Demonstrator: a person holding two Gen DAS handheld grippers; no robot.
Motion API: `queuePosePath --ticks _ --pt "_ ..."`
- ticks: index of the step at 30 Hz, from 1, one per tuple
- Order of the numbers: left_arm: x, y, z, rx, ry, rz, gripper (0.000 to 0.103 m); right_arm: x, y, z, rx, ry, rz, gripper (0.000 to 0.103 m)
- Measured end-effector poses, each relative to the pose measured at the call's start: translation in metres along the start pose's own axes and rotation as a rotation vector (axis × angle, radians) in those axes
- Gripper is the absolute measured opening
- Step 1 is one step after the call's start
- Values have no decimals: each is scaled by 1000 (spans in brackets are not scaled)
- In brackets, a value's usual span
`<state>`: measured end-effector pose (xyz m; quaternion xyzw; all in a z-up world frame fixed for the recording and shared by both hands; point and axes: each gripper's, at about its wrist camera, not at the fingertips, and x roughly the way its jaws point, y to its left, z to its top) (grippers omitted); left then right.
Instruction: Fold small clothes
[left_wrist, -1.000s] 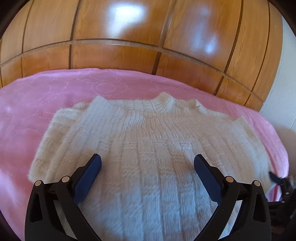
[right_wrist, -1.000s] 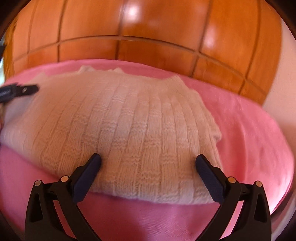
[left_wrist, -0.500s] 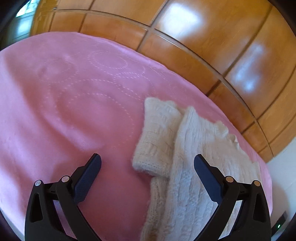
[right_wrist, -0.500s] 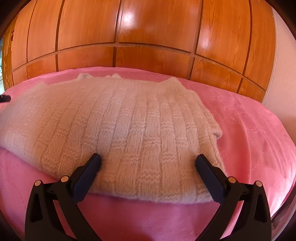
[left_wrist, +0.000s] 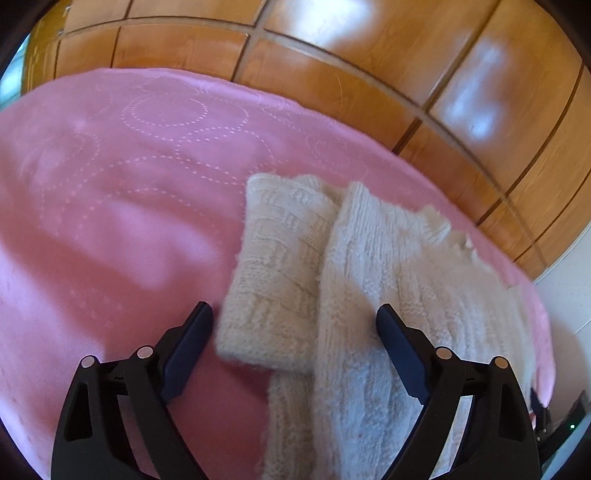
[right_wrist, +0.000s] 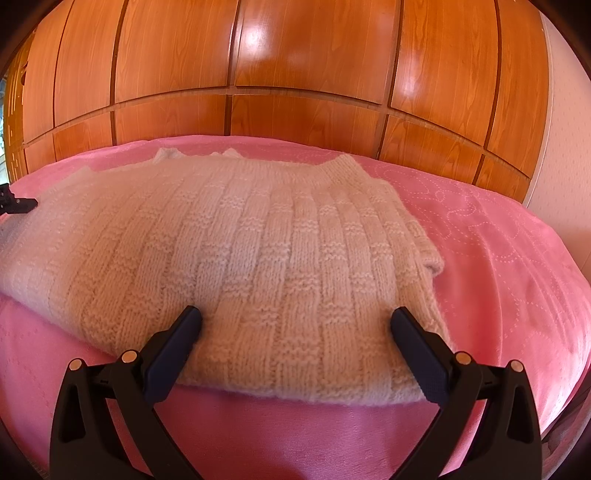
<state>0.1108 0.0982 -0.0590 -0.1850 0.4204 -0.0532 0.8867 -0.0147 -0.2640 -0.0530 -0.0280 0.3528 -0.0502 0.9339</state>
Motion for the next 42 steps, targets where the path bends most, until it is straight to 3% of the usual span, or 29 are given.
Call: queuePosePath --ticks 1,3,8,13,15,25,42 --pt "2 -1 1 -30 27 -35 64 0 0 0 0 0 0 101" --pt "2 0 -1 -97 57 -83 60 0 0 0 0 0 0 101" --pt "3 5 -4 -95 61 -147 60 0 0 0 0 0 0 101" --pt "6 7 3 -147 64 -140 30 -1 0 1 2 0 0 101" --pt "1 2 5 -149 41 -126 26 -1 0 0 3 -1 0 101" --pt "-51 -77 24 79 -105 -172 21 -2 0 1 5 -2 4 101" --pt "-67 -190 25 260 -133 -332 18 -11 -11 11 21 11 72 101"
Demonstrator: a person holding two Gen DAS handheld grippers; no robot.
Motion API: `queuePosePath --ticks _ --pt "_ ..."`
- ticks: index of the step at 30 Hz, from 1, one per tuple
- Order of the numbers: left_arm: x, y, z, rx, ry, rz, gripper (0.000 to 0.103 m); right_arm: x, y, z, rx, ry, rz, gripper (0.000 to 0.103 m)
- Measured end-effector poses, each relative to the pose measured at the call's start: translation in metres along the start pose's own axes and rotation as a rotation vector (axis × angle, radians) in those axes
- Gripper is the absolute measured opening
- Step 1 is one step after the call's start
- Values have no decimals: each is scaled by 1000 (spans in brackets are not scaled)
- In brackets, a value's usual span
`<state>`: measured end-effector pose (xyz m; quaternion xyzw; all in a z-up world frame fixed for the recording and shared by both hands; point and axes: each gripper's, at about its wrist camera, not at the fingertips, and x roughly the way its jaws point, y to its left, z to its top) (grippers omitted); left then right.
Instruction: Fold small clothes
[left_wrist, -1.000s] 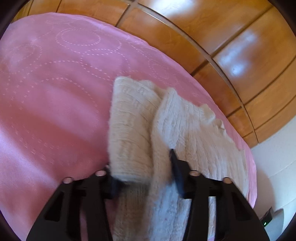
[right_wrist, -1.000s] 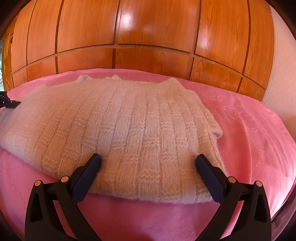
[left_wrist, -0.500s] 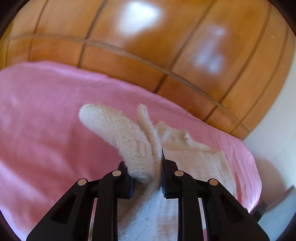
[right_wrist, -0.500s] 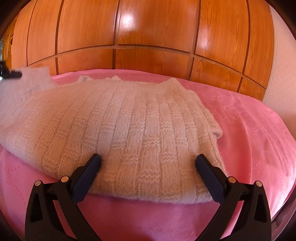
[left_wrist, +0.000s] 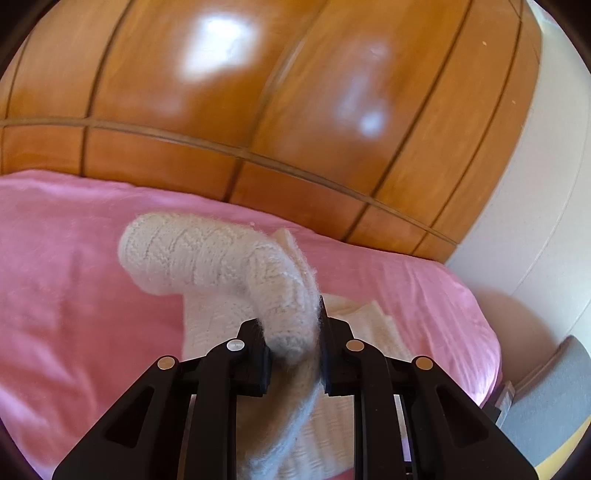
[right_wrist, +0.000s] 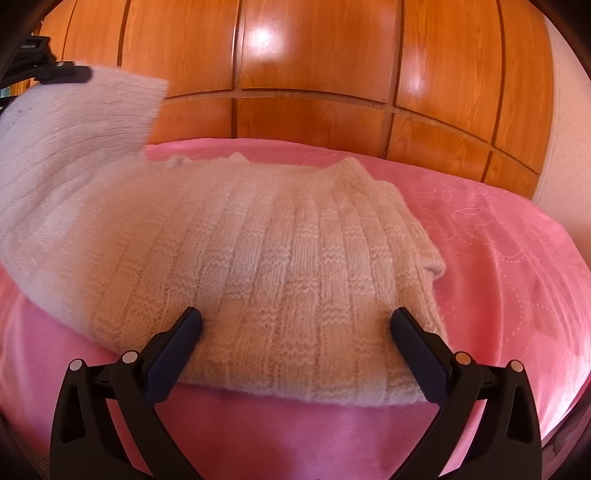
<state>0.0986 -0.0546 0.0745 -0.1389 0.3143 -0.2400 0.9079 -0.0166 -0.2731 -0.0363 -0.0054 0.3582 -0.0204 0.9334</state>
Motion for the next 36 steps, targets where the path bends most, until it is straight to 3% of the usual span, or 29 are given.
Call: queuePosePath --ticks 5,9,14,17,19,21,26,32,33,34,36 --pt "7 -21 0 32 10 -38 18 -12 -16 3 20 -30 -97 101" --pt "14 -37 -2 51 34 -64 18 -11 -35 -1 95 4 -104 101" --pt "25 -51 -5 64 61 -91 18 -26 -61 -2 176 -41 -139 101" --pt "35 -61 -7 73 75 -107 18 -17 -71 -6 162 34 -214 101" --pt "44 -68 -8 89 85 -114 17 -8 -77 -14 184 73 -187 101" --pt "56 -80 -11 119 100 -115 17 -9 -84 -22 271 41 -147 101" --pt "97 -98 -21 181 159 -110 12 -11 -80 -23 258 20 -155 101" --pt "131 -102 -46 218 304 -67 14 -12 -83 -26 262 1 -140 101" --pt "130 -101 -50 221 333 -76 25 -13 -84 -27 261 -4 -139 101" --pt "128 -103 -54 225 362 -103 46 -14 -84 -29 260 -10 -139 101" --pt "114 -108 -62 240 372 -212 73 -14 -83 -31 260 -25 -141 101"
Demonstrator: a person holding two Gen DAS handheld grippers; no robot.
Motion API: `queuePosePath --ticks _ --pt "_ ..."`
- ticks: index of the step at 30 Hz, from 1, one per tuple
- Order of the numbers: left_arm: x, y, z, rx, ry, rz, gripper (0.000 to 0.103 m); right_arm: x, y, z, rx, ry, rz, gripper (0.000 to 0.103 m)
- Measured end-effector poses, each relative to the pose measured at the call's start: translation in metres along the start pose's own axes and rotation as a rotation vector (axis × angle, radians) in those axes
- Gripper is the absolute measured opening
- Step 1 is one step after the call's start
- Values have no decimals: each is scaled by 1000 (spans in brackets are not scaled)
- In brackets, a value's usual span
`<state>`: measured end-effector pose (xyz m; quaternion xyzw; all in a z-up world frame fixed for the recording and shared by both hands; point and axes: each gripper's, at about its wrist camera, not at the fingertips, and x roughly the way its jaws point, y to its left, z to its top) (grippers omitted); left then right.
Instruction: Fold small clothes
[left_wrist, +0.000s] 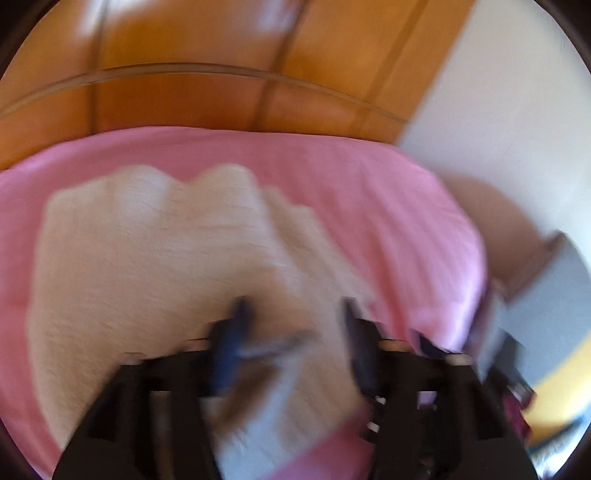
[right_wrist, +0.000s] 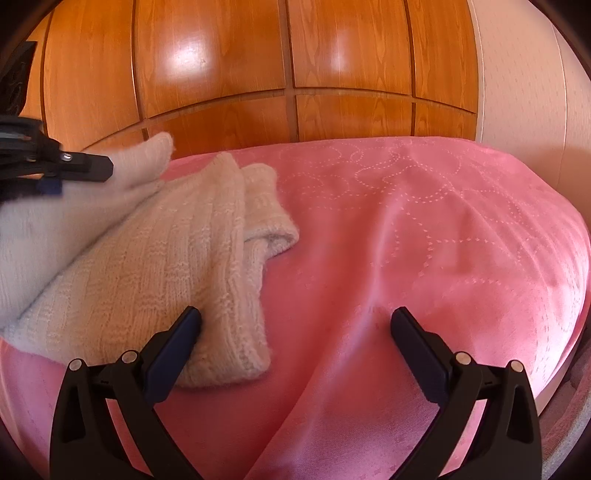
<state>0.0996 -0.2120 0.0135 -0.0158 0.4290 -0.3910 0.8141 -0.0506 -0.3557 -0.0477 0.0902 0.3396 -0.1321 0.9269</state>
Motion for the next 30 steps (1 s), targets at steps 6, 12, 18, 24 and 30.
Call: queuePosePath --ticks 6,12,18,24,30 --pt "-49 -25 -19 134 -185 -21 79 0 0 -1 5 -4 1 101" --pt "-99 43 -33 -108 -397 237 84 -1 -5 12 15 70 27 101" --pt "-111 133 -66 -427 -333 429 84 -24 -14 41 152 56 111 101" --pt "-87 141 -83 -393 -241 385 84 -27 10 80 231 80 485 101" --pt "-77 111 -67 -151 -203 485 83 36 20 88 505 316 751 101"
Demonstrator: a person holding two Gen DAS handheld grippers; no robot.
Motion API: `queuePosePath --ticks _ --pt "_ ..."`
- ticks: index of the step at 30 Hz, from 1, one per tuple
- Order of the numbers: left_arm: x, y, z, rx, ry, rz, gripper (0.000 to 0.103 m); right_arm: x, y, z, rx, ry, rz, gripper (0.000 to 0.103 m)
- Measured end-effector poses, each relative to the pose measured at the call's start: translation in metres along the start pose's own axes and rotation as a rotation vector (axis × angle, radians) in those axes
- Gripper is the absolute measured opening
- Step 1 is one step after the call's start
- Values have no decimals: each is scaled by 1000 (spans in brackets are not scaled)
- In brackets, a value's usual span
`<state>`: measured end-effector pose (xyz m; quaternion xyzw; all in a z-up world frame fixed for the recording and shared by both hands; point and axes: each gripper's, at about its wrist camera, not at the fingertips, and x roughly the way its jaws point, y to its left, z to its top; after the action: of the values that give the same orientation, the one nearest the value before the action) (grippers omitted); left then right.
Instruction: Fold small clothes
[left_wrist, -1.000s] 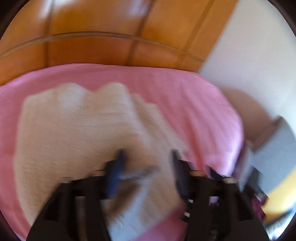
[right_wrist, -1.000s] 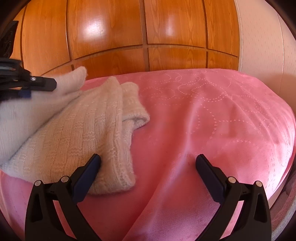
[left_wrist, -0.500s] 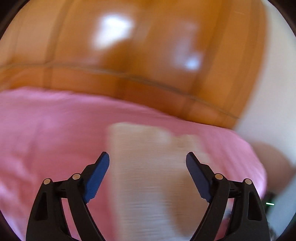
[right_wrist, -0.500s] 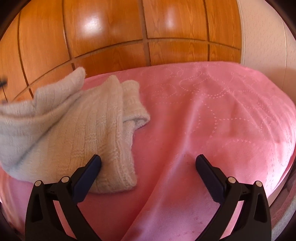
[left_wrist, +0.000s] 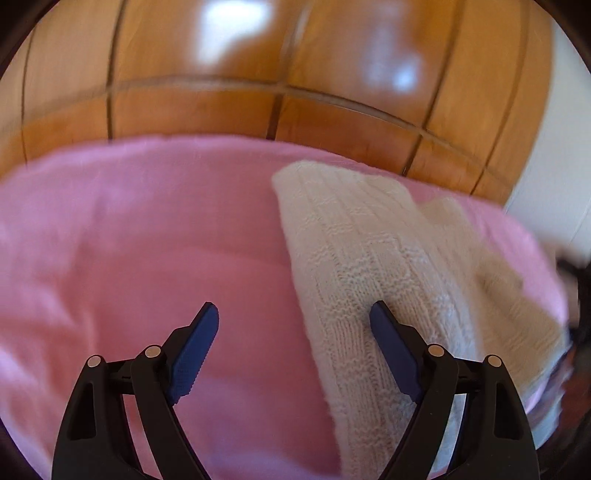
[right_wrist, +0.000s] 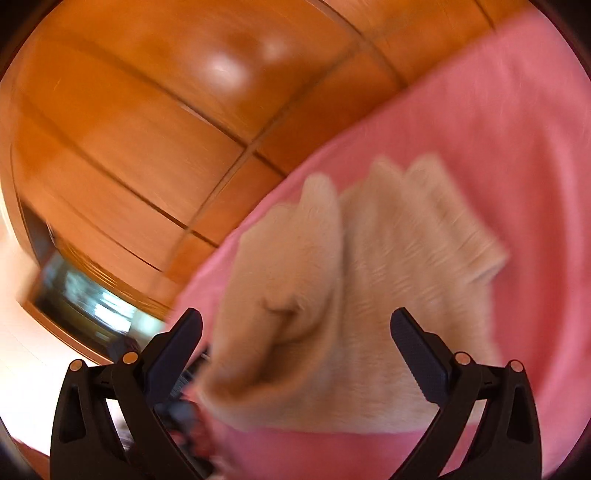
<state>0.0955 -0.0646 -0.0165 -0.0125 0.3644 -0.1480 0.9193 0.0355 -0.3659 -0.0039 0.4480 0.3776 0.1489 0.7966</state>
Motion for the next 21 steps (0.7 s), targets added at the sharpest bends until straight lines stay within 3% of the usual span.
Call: queuePosePath --ticks 2,5,7,9,10,11,12,13,17,21 --pt "-4 -8 -5 102 -28 52 83 16 -7 11 68 24 51 101" --pt "-8 -16 -9 176 -51 85 83 40 -7 21 104 60 95 96" --pt "-11 -12 -13 166 -49 82 83 55 -5 25 102 97 61 82" --pt "-12 -7 -12 126 -40 68 82 69 -3 26 89 127 -5 52" --pt "-12 -6 -11 104 -36 48 74 72 1 27 68 133 -17 43" --pt "-14 -10 -10 98 -37 35 71 71 4 29 55 128 -10 27" --pt "-14 -17 -8 111 -45 39 69 64 9 34 35 105 9 23" --pt "-13 -24 -5 140 -57 46 69 56 13 39 13 77 18 21" --pt "-14 -71 1 293 -99 -51 69 19 19 60 -37 -25 10 19" --pt "4 -117 -5 396 -53 -91 76 -3 -2 68 -39 -66 -77 19"
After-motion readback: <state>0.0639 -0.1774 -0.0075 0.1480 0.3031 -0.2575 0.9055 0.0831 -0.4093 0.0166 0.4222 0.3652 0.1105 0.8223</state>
